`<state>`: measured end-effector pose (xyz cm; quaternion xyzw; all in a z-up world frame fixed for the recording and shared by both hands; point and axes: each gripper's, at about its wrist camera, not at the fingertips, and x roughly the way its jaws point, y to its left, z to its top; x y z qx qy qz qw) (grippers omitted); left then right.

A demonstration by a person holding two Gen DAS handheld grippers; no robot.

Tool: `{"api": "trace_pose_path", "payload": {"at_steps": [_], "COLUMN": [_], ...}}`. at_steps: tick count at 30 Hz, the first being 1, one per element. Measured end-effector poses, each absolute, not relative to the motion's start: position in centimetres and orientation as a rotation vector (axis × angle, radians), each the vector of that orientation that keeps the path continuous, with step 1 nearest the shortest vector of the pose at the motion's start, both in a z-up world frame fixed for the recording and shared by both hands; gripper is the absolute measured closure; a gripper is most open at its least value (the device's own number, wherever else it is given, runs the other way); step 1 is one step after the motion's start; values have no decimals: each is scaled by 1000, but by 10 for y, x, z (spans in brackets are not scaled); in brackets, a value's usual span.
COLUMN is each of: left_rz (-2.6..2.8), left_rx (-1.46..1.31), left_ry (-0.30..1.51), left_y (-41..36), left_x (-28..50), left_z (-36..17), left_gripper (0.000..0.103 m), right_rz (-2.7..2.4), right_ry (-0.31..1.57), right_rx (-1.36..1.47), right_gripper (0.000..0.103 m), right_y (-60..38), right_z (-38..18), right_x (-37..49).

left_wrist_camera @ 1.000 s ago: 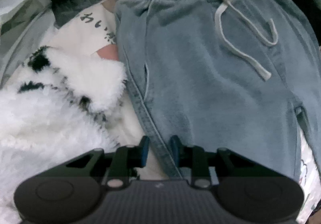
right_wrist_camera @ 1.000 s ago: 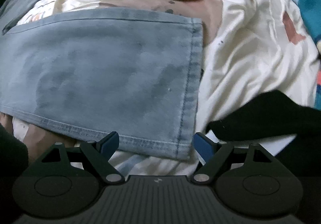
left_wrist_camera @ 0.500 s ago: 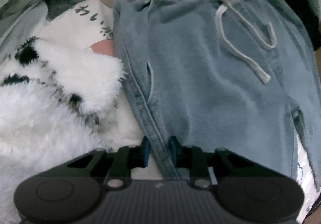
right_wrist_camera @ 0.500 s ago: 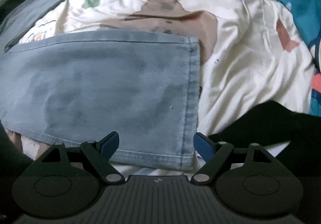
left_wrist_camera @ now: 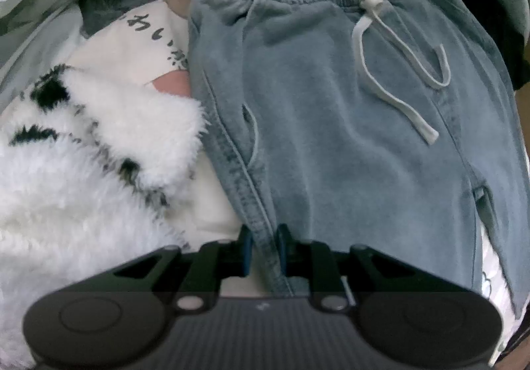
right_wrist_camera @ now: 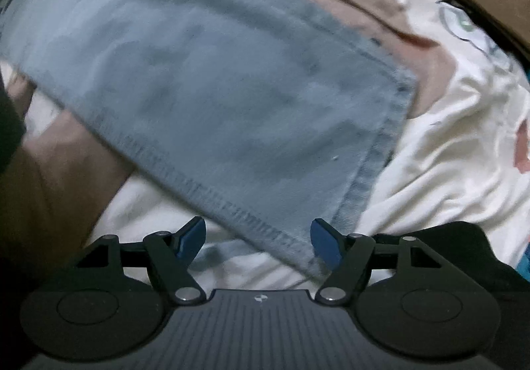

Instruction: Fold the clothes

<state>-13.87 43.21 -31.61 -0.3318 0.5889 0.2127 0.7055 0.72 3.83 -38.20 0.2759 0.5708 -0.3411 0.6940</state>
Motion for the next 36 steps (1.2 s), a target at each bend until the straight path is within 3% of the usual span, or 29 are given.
{"api": "trace_pose_path", "payload": {"at_steps": [13,15,17,20,22,30,32,36], "left_rz": [529,530,528,527,523,499,491,467], "left_rx": [-658,-659,-669,-692,-710,-743,-748,-741], "left_ry": [1336,1336,1329,1312,1302,1285,1277,1248], "left_y": [414,413,413,413,412,410,410,405], "left_x": [-133,-134,-136,-141,-144,-151,-154,-161], "left_z": [-317,-316,-316,-316,-316,-317,-318,-317], "left_gripper": [84,84,84,84,80,80,79,76], "right_rz": [-775,-794,-809,-816,-802,-803,-818,-830], "right_ry": [1298,1281,1254,1226,1233,1240,1241,1217], "right_rx": [391,392,410,406,382,427,502,627], "right_gripper": [26,35,60,68,68,68,90,96], "right_y": [57,56,53,51,51,38,30,16], "right_z": [-405,-401,-395,-387,-388,-403,-400,-388], "right_x": [31,31,27,29,33,45,41,35]}}
